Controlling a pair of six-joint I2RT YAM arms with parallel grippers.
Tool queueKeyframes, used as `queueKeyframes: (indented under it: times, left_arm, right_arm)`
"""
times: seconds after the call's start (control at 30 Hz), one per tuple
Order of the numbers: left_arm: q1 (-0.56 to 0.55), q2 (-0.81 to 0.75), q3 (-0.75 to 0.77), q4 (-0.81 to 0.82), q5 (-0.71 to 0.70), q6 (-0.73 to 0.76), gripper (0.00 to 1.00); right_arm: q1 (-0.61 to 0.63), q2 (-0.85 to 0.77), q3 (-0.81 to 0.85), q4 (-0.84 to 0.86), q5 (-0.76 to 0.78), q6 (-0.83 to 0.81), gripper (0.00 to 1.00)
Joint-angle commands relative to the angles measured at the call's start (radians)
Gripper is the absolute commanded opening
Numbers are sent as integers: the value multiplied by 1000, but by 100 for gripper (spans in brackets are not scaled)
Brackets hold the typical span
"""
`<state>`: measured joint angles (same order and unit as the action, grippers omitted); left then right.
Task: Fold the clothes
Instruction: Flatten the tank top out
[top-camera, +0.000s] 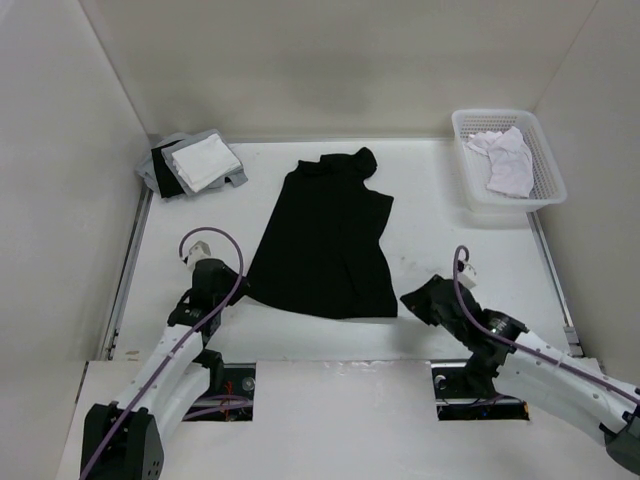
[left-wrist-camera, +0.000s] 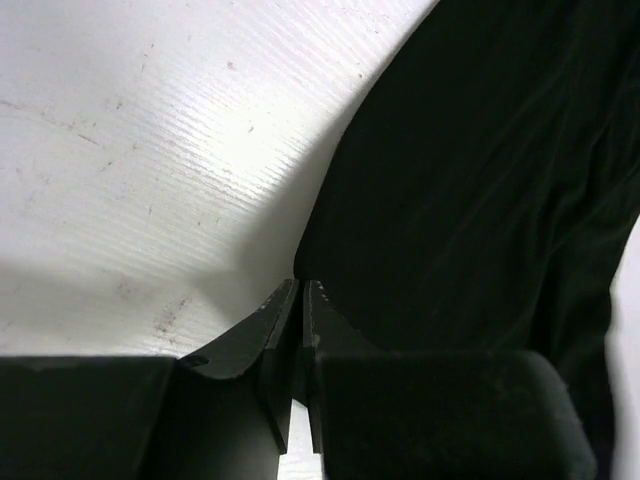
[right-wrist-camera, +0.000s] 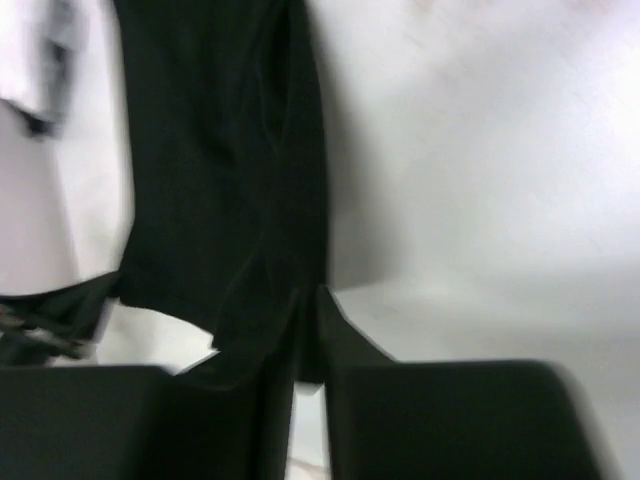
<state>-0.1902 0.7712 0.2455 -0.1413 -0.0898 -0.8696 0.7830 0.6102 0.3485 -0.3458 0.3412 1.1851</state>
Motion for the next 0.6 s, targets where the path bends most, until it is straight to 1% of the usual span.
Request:
queueKeyframes:
  times: [0.0,0.03,0.07,0.17,0.2,0.27,0.37,0.5,0.57]
  left_arm:
    - [4,-49,3,-41,1,0,8]
    - [7,-64,3,-53,-1,1,10]
    - [11,-84,2,-72,-4,1,15]
    - [21,-127,0,-115,-19,-3,26]
    - [24,-144,3,-129,-27,-3,31]
    - [24,-151,6,-145,-44,-6,34]
    - [18,-122,15,-155,-59,-9,37]
    - [2,-4,44,-178,-50,-12,37]
    - [-16,45,55,-179,-57,-14,35]
  right_arm:
    - [77,-30,-45,-220,91,180,26]
    - [98,-35,-42,-251,123,200,30]
    - [120,-36,-26,-274,157,209,34]
    - [140,6,24,-282,199,186,36]
    - [144,47,44,-257,197,151,39]
    - [144,118,67,-204,171,70,41]
    - [144,213,76,-119,113,8,41]
    - [158,212,52,-35,101,-2,41]
    - [160,198,40,-9,93,-8,41]
